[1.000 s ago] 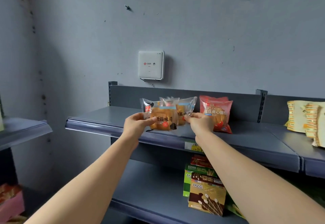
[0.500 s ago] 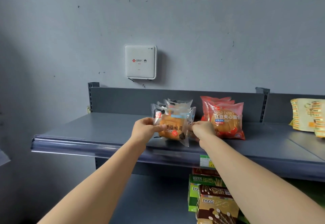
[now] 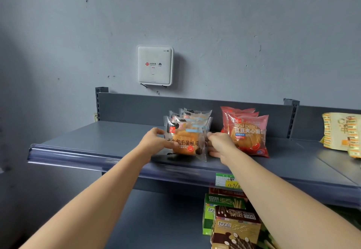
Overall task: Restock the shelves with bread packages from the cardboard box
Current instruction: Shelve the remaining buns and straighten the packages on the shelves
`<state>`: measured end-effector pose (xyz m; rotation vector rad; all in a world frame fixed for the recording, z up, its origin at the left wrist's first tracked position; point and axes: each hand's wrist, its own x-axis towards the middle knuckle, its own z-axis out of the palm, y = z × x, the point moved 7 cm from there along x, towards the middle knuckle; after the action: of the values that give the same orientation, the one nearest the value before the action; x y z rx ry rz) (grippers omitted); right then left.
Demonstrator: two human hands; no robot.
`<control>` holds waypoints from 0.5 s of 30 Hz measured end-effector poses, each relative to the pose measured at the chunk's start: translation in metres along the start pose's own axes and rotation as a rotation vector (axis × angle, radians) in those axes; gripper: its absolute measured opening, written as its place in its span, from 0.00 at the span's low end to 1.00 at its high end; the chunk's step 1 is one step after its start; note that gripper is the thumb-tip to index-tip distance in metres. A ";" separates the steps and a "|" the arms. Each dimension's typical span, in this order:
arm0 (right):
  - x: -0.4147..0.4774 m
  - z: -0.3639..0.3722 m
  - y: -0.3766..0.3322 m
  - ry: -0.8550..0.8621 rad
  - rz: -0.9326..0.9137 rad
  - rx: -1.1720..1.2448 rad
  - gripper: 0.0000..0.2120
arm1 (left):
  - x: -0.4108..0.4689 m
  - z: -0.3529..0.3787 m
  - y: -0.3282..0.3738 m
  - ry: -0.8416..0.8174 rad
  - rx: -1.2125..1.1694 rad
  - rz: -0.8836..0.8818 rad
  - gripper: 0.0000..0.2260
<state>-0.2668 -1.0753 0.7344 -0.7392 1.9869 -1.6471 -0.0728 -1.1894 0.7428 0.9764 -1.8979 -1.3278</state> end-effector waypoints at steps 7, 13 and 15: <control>-0.018 0.016 -0.013 -0.273 -0.170 0.056 0.33 | 0.000 0.004 0.001 -0.197 -0.008 -0.006 0.36; -0.004 0.025 -0.007 -0.314 -0.246 -0.061 0.49 | 0.011 0.020 0.014 -0.352 -0.023 0.116 0.26; 0.000 0.026 -0.008 -0.305 -0.263 -0.094 0.54 | 0.013 0.023 0.017 -0.337 -0.021 0.157 0.30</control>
<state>-0.2492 -1.0962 0.7373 -1.2526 1.8165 -1.4782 -0.1025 -1.1856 0.7527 0.6052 -2.1526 -1.4859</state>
